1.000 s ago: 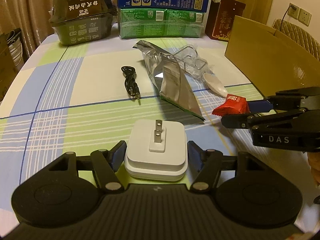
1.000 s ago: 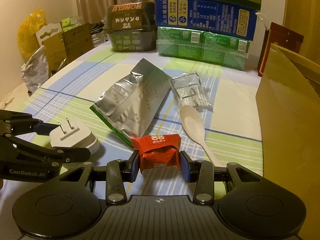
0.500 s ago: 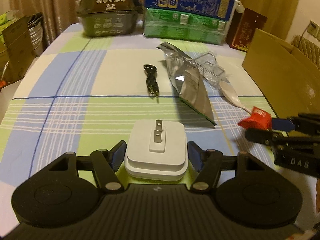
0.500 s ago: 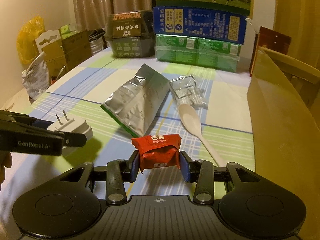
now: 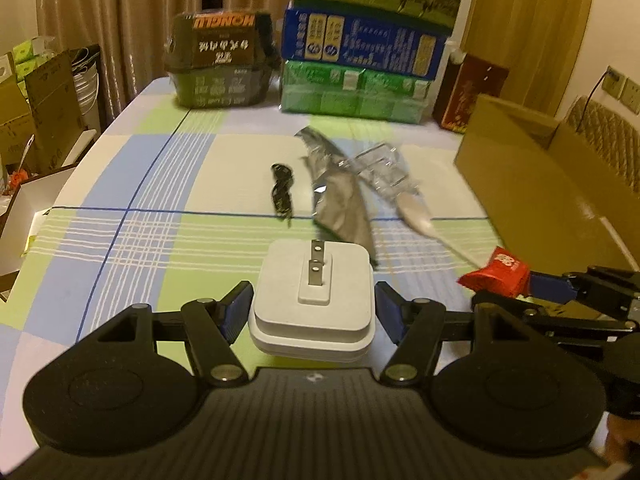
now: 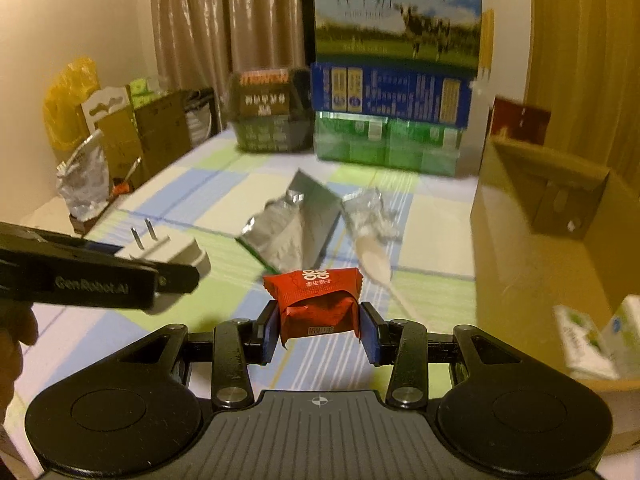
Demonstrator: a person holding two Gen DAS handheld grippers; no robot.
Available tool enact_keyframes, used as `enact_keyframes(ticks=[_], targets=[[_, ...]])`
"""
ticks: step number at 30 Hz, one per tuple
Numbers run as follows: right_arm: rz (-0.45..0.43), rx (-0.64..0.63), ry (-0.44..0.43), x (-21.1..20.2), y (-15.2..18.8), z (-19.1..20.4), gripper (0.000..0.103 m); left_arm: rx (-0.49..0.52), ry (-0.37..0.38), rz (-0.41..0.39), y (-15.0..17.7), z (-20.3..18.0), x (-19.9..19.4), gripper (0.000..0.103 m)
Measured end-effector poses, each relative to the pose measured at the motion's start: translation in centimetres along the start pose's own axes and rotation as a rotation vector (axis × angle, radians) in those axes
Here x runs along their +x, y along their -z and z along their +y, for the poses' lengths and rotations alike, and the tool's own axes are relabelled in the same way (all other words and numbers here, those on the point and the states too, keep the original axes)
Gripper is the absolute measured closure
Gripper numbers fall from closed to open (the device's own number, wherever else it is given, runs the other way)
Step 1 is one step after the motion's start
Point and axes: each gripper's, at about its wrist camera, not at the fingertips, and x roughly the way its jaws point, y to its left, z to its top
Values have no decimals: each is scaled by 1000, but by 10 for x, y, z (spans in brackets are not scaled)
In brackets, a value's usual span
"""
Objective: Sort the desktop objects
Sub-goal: 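Lift and carry the red packet and white plug over the cardboard box, then open the right tool to drop the red packet while the left tool releases the plug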
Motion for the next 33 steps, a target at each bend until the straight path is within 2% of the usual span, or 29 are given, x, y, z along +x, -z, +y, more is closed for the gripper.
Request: enact_keyframes(ticks=[9, 18, 24, 33], targets=[[-88, -4, 40, -61, -30, -23, 64, 29, 21, -47, -14, -35, -41, 42], [-123, 74, 201, -114, -34, -94, 64, 102, 88, -87, -30, -95, -65, 42], [-116, 143, 285, -135, -26, -149, 64, 150, 171, -91, -41, -150, -64, 42], [-95, 191, 305, -138, -9, -193, 64, 199, 280, -54, -54, -220, -37, 41]])
